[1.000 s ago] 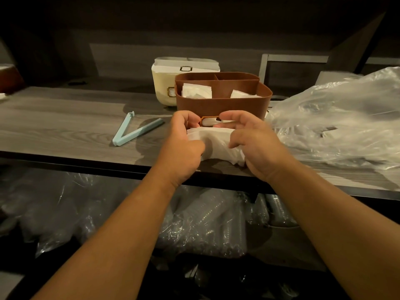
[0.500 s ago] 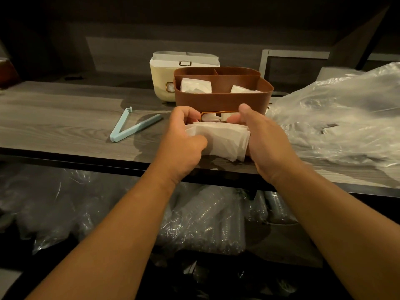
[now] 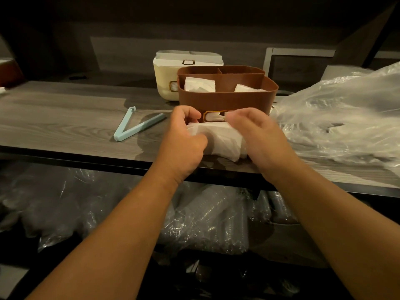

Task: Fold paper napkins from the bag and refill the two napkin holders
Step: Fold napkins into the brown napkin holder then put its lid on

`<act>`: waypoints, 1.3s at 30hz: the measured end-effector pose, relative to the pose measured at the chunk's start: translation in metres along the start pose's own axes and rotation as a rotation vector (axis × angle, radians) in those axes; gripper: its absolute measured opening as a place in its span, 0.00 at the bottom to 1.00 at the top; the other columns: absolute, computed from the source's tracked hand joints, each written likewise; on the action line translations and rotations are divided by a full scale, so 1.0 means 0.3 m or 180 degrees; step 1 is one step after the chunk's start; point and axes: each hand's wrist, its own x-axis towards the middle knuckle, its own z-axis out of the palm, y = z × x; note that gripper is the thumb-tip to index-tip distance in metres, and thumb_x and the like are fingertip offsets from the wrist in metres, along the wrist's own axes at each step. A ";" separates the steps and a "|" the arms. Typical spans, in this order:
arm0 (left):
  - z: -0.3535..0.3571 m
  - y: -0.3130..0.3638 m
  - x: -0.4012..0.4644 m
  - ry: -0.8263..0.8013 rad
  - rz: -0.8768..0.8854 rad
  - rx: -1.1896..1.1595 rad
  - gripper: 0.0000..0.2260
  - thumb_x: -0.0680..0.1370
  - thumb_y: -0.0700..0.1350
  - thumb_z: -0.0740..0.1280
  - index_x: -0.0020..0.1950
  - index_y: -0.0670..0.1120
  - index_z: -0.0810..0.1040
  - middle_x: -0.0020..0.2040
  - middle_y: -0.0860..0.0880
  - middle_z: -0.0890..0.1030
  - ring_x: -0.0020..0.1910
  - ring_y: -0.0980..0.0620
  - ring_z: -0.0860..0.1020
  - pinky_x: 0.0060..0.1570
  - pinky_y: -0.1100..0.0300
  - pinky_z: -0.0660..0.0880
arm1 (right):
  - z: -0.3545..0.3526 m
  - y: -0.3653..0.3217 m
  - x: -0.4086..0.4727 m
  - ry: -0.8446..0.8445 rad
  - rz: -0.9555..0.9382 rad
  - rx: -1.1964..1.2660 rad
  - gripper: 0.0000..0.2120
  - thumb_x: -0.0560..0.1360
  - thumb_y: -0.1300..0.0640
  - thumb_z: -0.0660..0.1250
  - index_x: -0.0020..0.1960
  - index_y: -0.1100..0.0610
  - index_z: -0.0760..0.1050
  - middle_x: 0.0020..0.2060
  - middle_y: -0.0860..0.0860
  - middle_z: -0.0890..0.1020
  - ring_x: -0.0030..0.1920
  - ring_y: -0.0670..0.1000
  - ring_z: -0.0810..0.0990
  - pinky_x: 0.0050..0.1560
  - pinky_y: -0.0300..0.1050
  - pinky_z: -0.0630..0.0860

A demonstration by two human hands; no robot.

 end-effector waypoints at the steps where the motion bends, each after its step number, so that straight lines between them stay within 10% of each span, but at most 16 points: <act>1: -0.001 0.000 0.000 0.0031 0.0042 0.0023 0.22 0.75 0.29 0.64 0.55 0.56 0.68 0.52 0.56 0.71 0.49 0.56 0.74 0.33 0.74 0.74 | -0.009 0.006 -0.012 -0.0148 -0.0097 -0.0173 0.13 0.76 0.43 0.70 0.59 0.41 0.75 0.53 0.39 0.77 0.53 0.44 0.78 0.49 0.43 0.81; 11: -0.005 -0.009 -0.014 -0.0104 0.0279 0.0090 0.20 0.76 0.32 0.68 0.58 0.54 0.69 0.52 0.56 0.72 0.49 0.57 0.75 0.37 0.71 0.77 | -0.011 0.040 -0.013 -0.0205 -0.0289 -0.0623 0.30 0.76 0.64 0.71 0.68 0.40 0.63 0.58 0.42 0.71 0.49 0.45 0.79 0.34 0.32 0.79; 39: 0.005 -0.016 -0.006 -0.0221 0.0245 0.0514 0.18 0.78 0.36 0.67 0.60 0.57 0.68 0.58 0.55 0.72 0.54 0.56 0.75 0.37 0.70 0.77 | -0.005 0.066 -0.005 -0.0062 -0.0353 -0.1011 0.27 0.77 0.54 0.73 0.68 0.40 0.63 0.58 0.40 0.70 0.49 0.43 0.75 0.33 0.28 0.71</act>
